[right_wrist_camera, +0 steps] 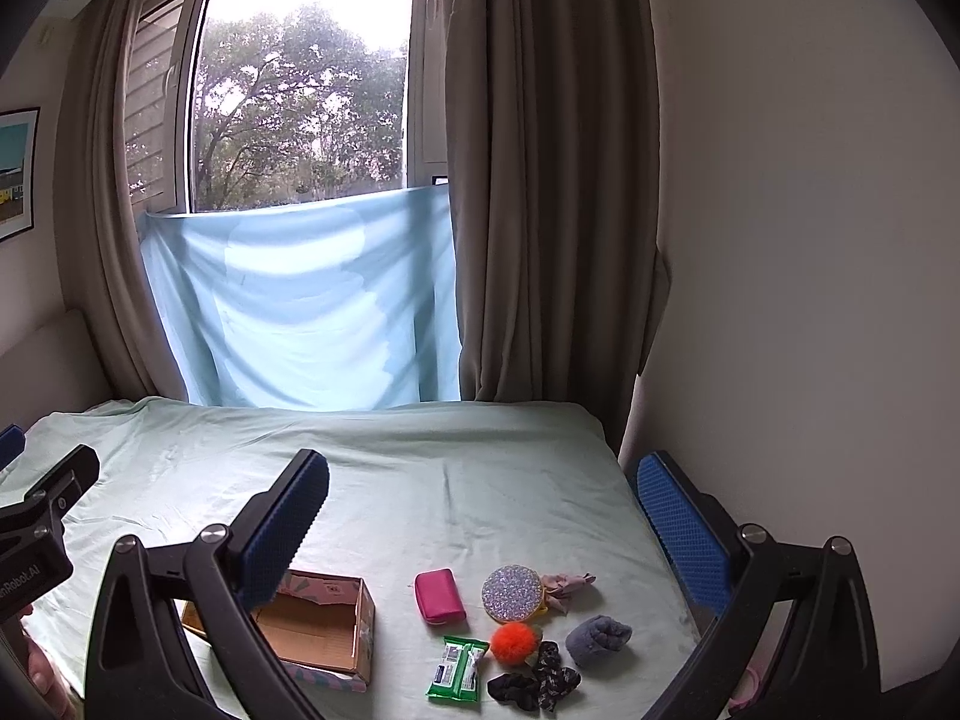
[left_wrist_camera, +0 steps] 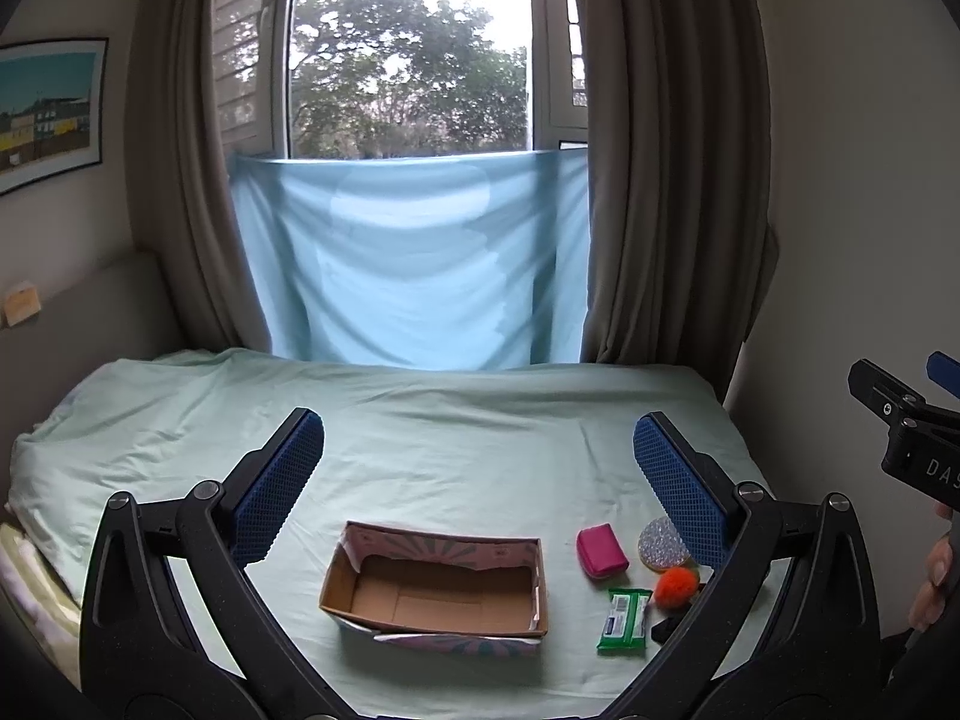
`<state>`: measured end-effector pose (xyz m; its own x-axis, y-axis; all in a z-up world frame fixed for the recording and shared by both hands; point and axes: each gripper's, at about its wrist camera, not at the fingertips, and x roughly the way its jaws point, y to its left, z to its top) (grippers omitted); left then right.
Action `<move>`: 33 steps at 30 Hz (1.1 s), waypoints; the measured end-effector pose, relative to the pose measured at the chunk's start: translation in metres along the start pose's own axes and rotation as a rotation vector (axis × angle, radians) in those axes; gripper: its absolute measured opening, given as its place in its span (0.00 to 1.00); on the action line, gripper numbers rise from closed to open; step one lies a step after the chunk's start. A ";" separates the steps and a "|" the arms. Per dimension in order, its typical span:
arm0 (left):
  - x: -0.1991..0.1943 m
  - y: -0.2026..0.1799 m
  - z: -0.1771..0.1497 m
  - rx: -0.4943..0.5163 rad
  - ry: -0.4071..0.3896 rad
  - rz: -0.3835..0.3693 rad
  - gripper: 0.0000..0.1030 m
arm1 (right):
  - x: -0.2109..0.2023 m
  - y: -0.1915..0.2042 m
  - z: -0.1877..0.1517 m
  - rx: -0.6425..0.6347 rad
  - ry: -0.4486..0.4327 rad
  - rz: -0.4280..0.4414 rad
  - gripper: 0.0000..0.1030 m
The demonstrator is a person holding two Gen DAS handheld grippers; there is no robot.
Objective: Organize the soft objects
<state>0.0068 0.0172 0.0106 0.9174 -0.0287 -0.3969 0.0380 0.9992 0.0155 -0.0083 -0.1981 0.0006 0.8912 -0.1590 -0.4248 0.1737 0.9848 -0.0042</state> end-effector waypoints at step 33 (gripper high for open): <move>0.060 -0.028 -0.028 0.093 0.165 -0.125 1.00 | 0.030 -0.014 -0.036 0.039 0.096 -0.065 1.00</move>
<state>0.0501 -0.0113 -0.0394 0.8264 -0.1390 -0.5457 0.1904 0.9809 0.0385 0.0006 -0.2145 -0.0445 0.8335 -0.2127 -0.5100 0.2473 0.9689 0.0001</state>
